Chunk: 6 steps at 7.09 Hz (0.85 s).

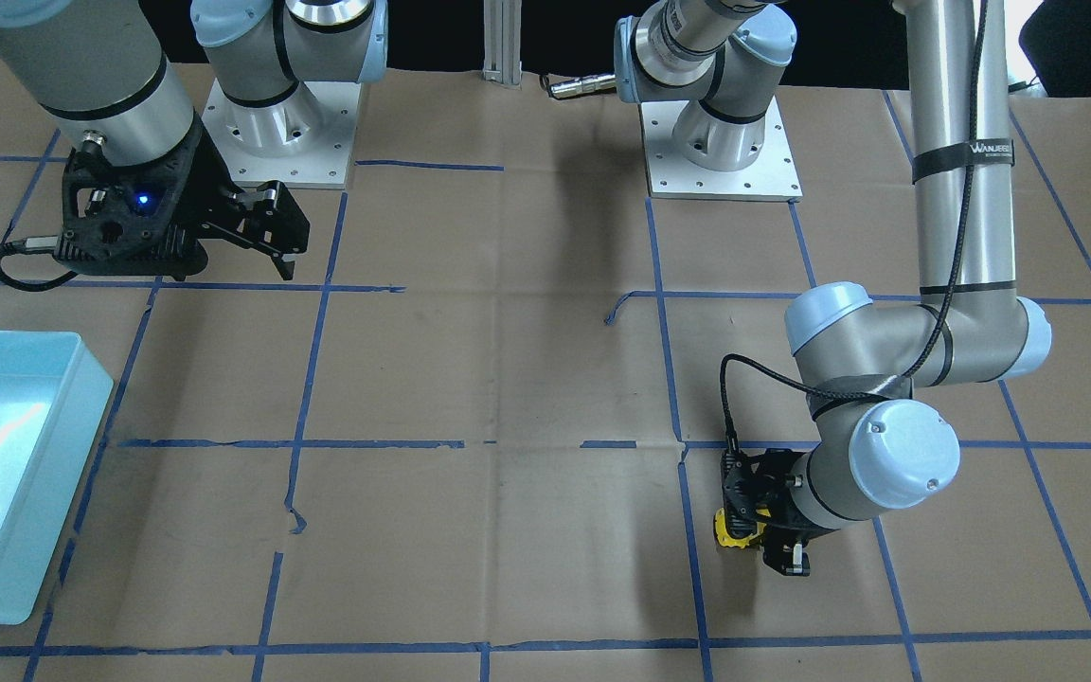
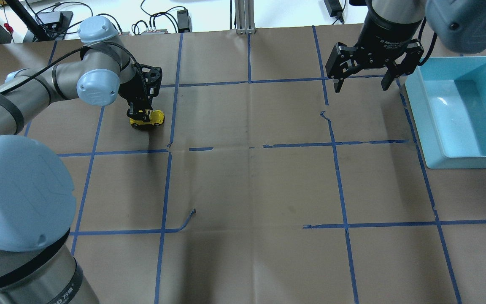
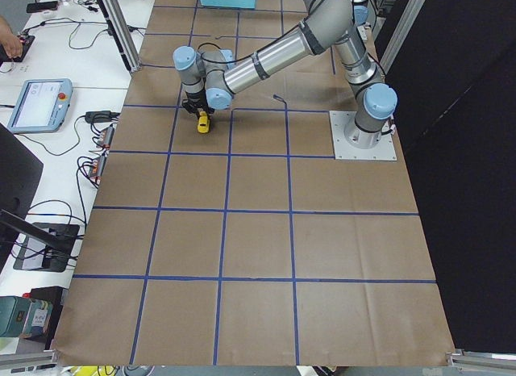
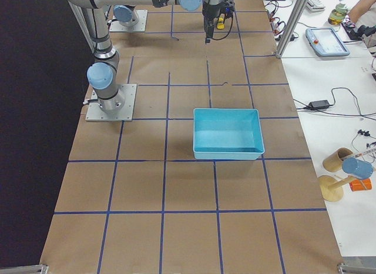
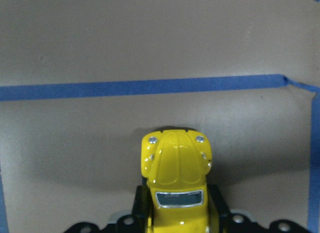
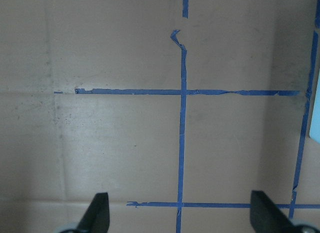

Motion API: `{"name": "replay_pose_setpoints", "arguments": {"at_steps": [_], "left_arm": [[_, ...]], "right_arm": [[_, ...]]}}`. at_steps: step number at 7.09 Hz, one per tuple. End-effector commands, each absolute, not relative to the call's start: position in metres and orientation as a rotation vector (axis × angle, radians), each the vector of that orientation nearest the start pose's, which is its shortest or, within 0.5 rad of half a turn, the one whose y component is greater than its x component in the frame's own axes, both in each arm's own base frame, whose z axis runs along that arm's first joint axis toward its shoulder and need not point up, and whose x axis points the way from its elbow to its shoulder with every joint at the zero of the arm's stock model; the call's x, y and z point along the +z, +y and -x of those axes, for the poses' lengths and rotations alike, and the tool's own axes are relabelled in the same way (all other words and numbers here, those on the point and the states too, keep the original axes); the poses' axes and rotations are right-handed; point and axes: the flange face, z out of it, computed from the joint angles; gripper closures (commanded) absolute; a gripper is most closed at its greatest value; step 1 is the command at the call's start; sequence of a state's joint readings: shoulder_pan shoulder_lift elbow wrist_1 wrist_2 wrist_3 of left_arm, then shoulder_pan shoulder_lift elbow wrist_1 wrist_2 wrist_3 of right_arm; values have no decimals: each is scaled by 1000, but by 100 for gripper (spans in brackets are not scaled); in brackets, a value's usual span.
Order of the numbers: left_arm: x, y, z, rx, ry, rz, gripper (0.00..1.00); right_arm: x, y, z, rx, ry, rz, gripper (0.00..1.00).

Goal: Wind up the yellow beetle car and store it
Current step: 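Press the car down and drag it backward with the left gripper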

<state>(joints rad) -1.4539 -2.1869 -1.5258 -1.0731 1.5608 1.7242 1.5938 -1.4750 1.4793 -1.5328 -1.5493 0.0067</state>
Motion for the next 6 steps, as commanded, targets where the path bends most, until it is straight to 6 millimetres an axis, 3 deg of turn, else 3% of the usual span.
{"name": "replay_pose_setpoints", "arguments": {"at_steps": [1, 6], "left_arm": [[192, -680, 44, -54, -2154, 2200, 98], [191, -680, 27, -55, -2147, 2200, 98]], "right_arm": [[482, -526, -148, 60, 3120, 28, 0], [491, -522, -147, 34, 3122, 7, 0]]}}
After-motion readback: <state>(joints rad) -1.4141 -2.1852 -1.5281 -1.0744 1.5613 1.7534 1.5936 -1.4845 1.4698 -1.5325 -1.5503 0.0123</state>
